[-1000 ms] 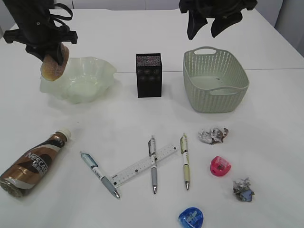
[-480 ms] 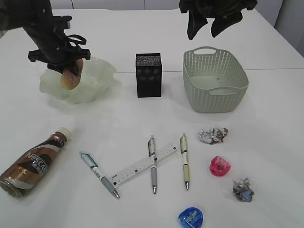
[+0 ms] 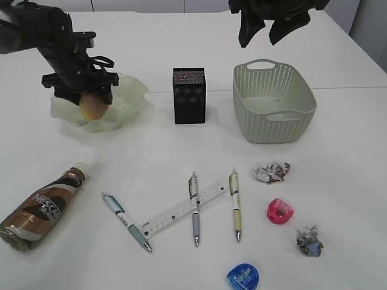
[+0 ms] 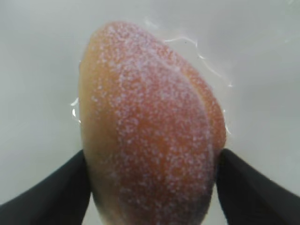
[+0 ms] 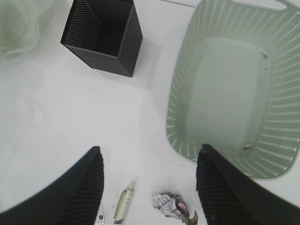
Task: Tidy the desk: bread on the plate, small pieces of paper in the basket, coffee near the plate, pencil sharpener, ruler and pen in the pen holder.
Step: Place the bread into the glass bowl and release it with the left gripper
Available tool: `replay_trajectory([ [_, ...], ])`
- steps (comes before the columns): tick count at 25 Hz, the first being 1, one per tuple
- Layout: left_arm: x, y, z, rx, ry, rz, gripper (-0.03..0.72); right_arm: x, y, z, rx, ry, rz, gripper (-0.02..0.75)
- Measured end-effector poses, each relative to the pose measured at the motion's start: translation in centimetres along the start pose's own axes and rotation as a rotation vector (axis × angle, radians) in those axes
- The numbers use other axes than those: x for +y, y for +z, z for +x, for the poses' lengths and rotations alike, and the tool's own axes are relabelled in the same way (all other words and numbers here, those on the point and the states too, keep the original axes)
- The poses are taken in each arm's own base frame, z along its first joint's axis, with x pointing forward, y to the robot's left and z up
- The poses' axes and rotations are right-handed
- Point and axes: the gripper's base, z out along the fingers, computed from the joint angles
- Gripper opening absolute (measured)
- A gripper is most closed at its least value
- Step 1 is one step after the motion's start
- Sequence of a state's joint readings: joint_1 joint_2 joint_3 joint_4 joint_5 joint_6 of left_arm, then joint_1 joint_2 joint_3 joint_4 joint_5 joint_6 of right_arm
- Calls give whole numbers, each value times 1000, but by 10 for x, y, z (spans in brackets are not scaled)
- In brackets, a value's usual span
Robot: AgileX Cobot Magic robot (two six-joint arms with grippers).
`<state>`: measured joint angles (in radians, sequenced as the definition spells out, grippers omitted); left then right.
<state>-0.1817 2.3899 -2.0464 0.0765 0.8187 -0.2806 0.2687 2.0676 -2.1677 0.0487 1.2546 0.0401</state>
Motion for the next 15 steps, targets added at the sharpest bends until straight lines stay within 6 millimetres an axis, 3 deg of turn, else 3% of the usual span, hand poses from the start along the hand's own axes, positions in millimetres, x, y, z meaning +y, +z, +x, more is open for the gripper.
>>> replay_trajectory([
  [3,0,0,0,-4,-1,3,646,0,0,0,0,0,0,488],
  [11,-1,-2,-3,-18,-9,12,664,0,0,0,0,6,0,488],
  [15,-3,-20,-18,-41,-11,11,654,0,0,0,0,6,0,488],
])
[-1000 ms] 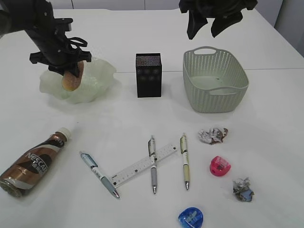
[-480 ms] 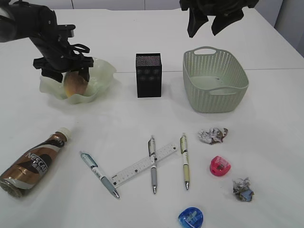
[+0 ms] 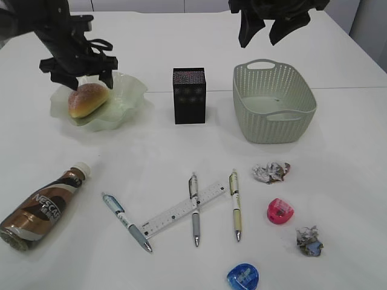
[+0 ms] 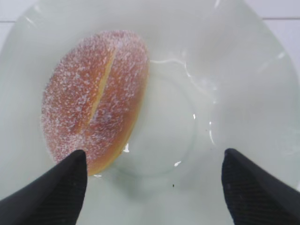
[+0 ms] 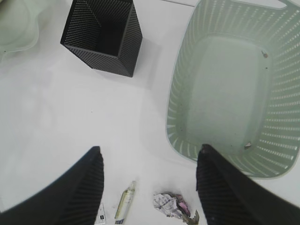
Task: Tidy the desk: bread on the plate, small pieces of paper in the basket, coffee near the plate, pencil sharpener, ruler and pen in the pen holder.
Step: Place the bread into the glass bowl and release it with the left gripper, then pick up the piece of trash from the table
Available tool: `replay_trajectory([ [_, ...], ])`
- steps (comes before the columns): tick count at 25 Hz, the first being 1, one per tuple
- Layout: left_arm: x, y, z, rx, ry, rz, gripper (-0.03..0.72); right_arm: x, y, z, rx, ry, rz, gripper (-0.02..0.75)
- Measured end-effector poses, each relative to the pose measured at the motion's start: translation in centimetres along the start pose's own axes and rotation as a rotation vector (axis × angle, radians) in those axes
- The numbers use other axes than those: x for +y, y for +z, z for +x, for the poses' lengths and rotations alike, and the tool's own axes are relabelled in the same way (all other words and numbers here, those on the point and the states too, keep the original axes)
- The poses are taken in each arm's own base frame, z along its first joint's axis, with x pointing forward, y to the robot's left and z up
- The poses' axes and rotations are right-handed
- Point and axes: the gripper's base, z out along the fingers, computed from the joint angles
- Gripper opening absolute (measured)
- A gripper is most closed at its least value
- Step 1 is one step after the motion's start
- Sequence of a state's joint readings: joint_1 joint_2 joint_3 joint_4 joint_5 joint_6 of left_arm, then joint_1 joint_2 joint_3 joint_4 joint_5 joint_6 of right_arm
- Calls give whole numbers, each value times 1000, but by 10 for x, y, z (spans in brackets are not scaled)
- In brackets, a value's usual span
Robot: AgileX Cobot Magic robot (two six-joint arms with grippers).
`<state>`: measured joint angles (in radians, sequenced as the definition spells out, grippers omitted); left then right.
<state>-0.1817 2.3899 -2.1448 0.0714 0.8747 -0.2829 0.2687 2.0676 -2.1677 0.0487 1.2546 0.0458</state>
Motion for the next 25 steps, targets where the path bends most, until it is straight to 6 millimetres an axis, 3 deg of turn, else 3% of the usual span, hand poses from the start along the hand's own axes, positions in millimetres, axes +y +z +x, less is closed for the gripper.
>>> replay_trajectory([
  [5,-3,-42,-26,-25,-9,-5,606,0,-3,0,-6,0,-2,487],
  [13,-4,-80,-28,59,-1,3,571,2,-38,-1,-75,-2,-8,488],
  [16,-7,-104,-32,32,11,49,568,3,-50,0,-96,-4,-10,488],
  [20,-8,-154,-36,-37,26,90,552,4,-72,2,-140,-6,-12,488],
  [25,0,-228,-24,-104,47,101,547,5,-104,6,-201,-9,-16,488],
])
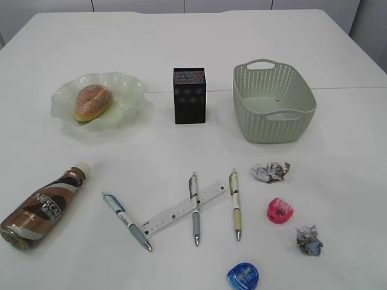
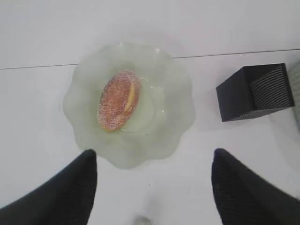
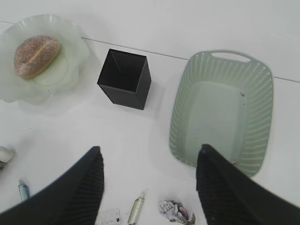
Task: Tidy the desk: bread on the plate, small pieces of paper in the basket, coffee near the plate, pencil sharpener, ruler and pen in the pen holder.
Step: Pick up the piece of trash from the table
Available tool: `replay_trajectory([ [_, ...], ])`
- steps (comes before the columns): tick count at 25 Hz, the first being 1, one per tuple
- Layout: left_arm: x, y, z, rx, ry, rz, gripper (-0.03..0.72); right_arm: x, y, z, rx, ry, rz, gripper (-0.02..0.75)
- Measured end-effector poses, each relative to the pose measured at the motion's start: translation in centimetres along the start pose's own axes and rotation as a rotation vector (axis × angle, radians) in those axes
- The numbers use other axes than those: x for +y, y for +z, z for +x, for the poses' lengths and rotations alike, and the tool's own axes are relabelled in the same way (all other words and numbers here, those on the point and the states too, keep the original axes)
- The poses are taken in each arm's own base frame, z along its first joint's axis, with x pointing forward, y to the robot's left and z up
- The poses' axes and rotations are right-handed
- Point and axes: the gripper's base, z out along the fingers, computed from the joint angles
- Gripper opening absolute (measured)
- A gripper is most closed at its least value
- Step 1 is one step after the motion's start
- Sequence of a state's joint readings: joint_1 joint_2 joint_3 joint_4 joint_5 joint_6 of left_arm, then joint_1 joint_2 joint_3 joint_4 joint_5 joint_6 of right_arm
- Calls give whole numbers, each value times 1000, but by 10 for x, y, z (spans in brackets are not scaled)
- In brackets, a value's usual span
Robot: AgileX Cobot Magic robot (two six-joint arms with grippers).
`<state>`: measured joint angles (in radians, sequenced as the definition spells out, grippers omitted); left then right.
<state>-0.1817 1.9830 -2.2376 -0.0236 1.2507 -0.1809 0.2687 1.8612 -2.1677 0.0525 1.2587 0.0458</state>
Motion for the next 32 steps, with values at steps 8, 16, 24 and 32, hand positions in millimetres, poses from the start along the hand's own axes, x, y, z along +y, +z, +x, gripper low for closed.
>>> replay_trajectory([
  [8,9,-134,60,-94,5,14,541,6,-31,11,-15,17,-58,487],
  [16,25,-257,158,-291,10,48,536,10,-84,32,-66,50,-97,488],
  [24,35,-312,228,-443,12,94,534,9,-102,76,0,85,-95,487],
  [32,34,-294,237,-372,27,120,533,7,-100,115,87,98,-87,488],
])
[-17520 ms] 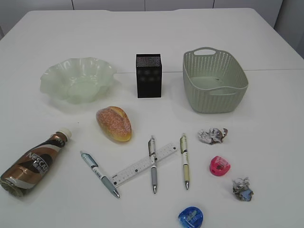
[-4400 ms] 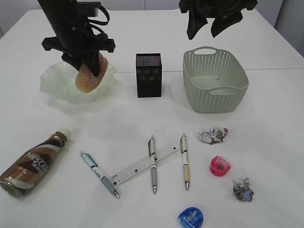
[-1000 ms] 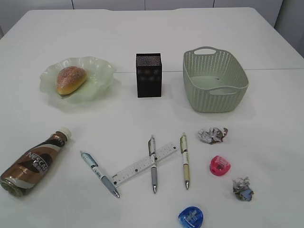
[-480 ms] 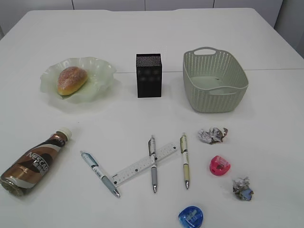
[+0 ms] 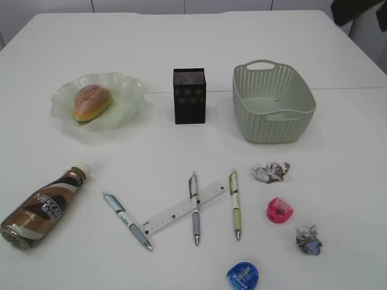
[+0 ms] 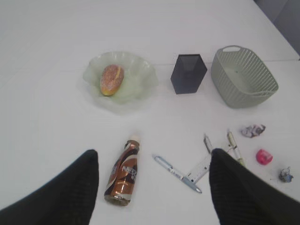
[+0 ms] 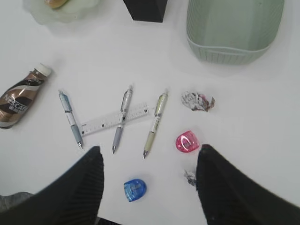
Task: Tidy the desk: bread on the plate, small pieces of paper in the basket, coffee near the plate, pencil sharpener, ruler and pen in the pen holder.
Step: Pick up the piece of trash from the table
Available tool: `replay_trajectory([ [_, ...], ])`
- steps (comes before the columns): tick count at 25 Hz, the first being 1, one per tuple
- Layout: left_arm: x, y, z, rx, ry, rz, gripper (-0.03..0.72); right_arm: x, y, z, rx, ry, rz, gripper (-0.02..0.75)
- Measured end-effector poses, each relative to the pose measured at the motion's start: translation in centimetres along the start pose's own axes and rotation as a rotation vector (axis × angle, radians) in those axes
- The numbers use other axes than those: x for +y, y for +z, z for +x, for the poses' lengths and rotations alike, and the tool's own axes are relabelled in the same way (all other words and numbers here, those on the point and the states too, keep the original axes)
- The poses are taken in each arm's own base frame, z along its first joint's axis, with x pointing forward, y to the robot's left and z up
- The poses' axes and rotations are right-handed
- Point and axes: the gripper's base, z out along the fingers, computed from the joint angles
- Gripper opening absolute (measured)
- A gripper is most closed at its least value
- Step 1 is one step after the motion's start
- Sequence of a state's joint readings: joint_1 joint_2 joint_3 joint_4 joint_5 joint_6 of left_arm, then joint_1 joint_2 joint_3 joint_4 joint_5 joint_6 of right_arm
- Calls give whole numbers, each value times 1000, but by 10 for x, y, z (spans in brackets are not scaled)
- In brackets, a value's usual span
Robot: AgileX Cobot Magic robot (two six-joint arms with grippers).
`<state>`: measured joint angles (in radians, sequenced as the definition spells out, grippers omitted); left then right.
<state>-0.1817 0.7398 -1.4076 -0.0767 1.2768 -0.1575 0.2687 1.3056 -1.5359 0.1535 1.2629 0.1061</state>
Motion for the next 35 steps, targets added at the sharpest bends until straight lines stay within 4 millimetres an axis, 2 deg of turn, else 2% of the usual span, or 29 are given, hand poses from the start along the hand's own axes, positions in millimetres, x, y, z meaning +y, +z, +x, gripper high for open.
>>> replay_trajectory([
  [4,4,10,20,57,36,-9,533,-3,3,14,31,5,5,488],
  [7,9,14,43,95,45,-15,532,-5,11,22,68,10,10,488],
  [13,17,4,90,85,47,-13,531,-8,22,30,116,19,18,488],
  [20,25,12,131,121,47,-27,531,-14,44,47,210,33,33,488],
  [24,29,18,141,147,49,-42,531,-18,62,65,298,41,44,488],
  [29,29,19,142,150,50,-44,531,-17,81,90,401,37,61,488],
  [35,29,18,142,146,50,-43,531,-5,102,97,483,-3,58,490],
])
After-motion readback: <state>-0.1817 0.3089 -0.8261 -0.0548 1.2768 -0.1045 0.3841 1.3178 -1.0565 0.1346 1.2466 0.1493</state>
